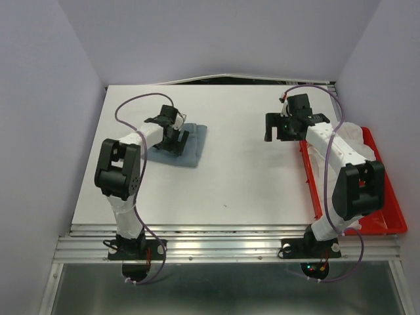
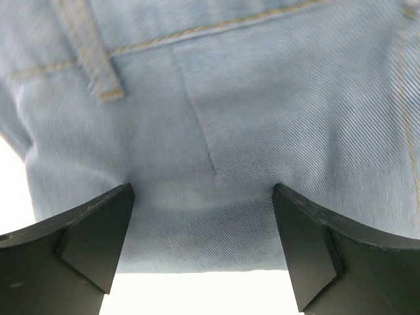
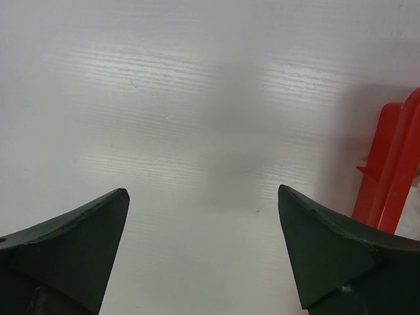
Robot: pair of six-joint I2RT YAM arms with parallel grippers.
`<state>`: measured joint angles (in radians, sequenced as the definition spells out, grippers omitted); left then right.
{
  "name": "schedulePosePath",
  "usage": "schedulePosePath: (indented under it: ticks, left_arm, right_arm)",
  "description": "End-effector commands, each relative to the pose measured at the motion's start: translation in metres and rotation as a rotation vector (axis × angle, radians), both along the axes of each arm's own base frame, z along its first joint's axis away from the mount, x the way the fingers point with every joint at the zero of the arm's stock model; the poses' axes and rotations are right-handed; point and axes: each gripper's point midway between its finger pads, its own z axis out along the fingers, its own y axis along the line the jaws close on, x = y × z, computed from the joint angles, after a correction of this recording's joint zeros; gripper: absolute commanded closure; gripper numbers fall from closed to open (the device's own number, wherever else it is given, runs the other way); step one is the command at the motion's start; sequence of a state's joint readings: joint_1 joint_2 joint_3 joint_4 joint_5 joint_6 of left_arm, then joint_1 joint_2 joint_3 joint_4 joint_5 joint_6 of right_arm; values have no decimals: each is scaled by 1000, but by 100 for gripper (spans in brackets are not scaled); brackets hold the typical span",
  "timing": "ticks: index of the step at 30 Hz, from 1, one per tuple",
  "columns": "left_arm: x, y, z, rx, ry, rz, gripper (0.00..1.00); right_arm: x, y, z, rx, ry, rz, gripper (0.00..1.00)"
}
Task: Fold and stack the skirts
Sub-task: Neatly place the folded skirt to the corner
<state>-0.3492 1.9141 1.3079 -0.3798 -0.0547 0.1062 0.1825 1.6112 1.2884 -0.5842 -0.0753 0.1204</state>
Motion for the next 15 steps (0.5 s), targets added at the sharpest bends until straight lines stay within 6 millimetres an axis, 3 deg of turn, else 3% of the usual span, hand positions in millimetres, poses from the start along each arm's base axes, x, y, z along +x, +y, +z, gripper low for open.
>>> schedulePosePath:
  ticks: [1, 9, 15]
  left_arm:
    - [-51, 116, -10, 244, 194, 17, 2]
    - [-53, 211, -22, 231, 193, 257, 2]
    - [-43, 251, -29, 212, 152, 365, 2]
  right_arm:
    - [4, 1, 32, 16, -73, 32, 0]
    - [1, 0, 32, 10, -63, 40, 0]
    - [-1, -4, 31, 7, -48, 29, 0]
